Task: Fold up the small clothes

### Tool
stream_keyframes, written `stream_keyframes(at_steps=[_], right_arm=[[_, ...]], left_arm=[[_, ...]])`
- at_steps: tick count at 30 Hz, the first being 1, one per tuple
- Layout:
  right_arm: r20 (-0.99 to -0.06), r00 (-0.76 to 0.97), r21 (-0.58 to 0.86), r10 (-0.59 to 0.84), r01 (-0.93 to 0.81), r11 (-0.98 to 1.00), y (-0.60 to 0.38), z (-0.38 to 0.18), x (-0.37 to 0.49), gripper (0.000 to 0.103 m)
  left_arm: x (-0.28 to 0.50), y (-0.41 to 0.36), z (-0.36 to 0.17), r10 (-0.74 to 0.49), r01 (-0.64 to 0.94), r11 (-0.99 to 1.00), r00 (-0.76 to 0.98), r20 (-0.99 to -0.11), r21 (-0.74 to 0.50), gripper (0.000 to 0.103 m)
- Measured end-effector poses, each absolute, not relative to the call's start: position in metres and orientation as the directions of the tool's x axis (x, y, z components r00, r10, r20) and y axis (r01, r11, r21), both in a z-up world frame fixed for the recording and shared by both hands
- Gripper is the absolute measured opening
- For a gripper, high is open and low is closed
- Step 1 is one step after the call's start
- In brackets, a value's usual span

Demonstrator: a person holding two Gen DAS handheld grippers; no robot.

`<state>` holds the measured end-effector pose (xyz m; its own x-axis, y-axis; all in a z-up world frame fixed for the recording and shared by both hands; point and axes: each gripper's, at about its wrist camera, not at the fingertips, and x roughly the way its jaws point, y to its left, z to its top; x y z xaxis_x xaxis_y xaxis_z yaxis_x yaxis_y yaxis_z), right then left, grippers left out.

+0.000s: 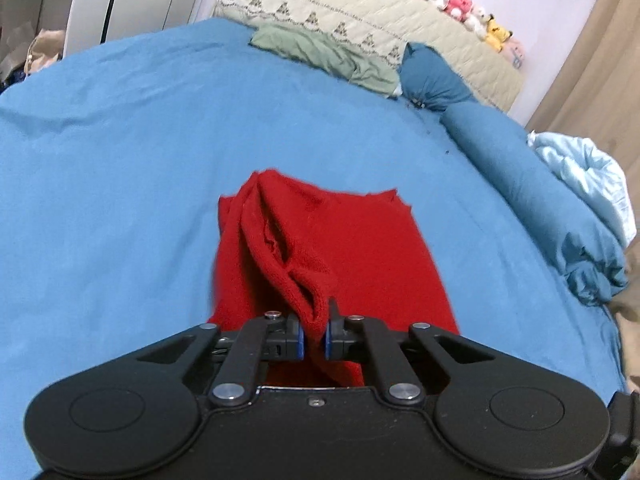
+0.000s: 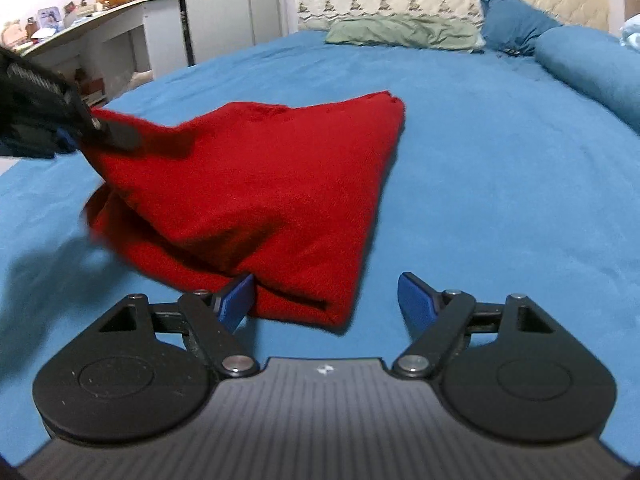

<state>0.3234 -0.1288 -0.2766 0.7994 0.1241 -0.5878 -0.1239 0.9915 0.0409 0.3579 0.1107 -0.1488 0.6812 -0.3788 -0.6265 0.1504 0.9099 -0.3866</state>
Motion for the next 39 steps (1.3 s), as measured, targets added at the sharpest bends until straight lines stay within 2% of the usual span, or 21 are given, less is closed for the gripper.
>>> stream_keyframes(at_steps=[3, 6, 11, 14, 17, 21, 24, 28, 30, 32, 34, 39], right_arm=[[-0.566, 0.821, 0.020, 0.075, -0.078, 0.997, -0.129, -0.277, 0.326, 0.094], [-0.590, 0.805, 0.009, 0.056, -0.062, 0.998, -0.128, -0.281, 0.331, 0.094], [-0.588, 0.808, -0.026, 0.042, -0.070, 0.997, -0.126, -0.282, 0.334, 0.094], [-0.549, 0.835, -0.082, -0.036, -0.011, 0.997, -0.130, -0.276, 0.331, 0.085], [-0.493, 0.867, -0.125, -0.070, 0.009, 0.992, -0.142, -0.264, 0.319, 0.085], [-0.530, 0.848, -0.161, -0.024, -0.073, 0.984, -0.150, -0.272, 0.315, 0.085], [-0.575, 0.818, -0.120, 0.029, -0.119, 0.986, -0.158, -0.284, 0.317, 0.086], [-0.591, 0.804, -0.107, 0.058, -0.150, 0.983, -0.162, -0.282, 0.319, 0.087], [-0.603, 0.793, -0.089, 0.085, -0.174, 0.981, -0.165, -0.281, 0.319, 0.087], [-0.612, 0.784, -0.061, 0.108, -0.183, 0.981, -0.171, -0.277, 0.316, 0.088], [-0.611, 0.780, -0.027, 0.131, -0.186, 0.982, -0.178, -0.269, 0.310, 0.089], [-0.605, 0.772, 0.065, 0.198, -0.199, 0.978, -0.194, -0.240, 0.305, 0.089]], left_arm=[[0.359, 0.108, -0.145, -0.372, 0.159, 0.916, 0.681, -0.631, -0.368, 0.009], [0.359, 0.108, -0.150, -0.373, 0.152, 0.915, 0.673, -0.638, -0.374, 0.008], [0.357, 0.116, -0.152, -0.396, 0.122, 0.892, 0.676, -0.621, -0.436, 0.007], [0.355, 0.121, -0.144, -0.403, 0.112, 0.879, 0.695, -0.596, -0.464, 0.007], [0.349, 0.123, -0.139, -0.415, 0.128, 0.873, 0.702, -0.579, -0.470, 0.007], [0.334, 0.116, -0.165, -0.354, 0.128, 0.918, 0.694, -0.627, -0.376, 0.007], [0.330, 0.113, -0.203, -0.304, 0.110, 0.943, 0.667, -0.681, -0.314, 0.010], [0.325, 0.117, -0.206, -0.303, 0.098, 0.939, 0.693, -0.655, -0.331, 0.017], [0.319, 0.116, -0.198, -0.259, 0.078, 0.952, 0.723, -0.641, -0.297, 0.030], [0.314, 0.117, -0.195, -0.178, 0.053, 0.976, 0.748, -0.639, -0.210, 0.044], [0.319, 0.115, -0.201, -0.116, 0.044, 0.992, 0.719, -0.685, -0.122, 0.052], [0.324, 0.118, -0.199, -0.126, 0.046, 0.990, 0.703, -0.700, -0.132, 0.053]])
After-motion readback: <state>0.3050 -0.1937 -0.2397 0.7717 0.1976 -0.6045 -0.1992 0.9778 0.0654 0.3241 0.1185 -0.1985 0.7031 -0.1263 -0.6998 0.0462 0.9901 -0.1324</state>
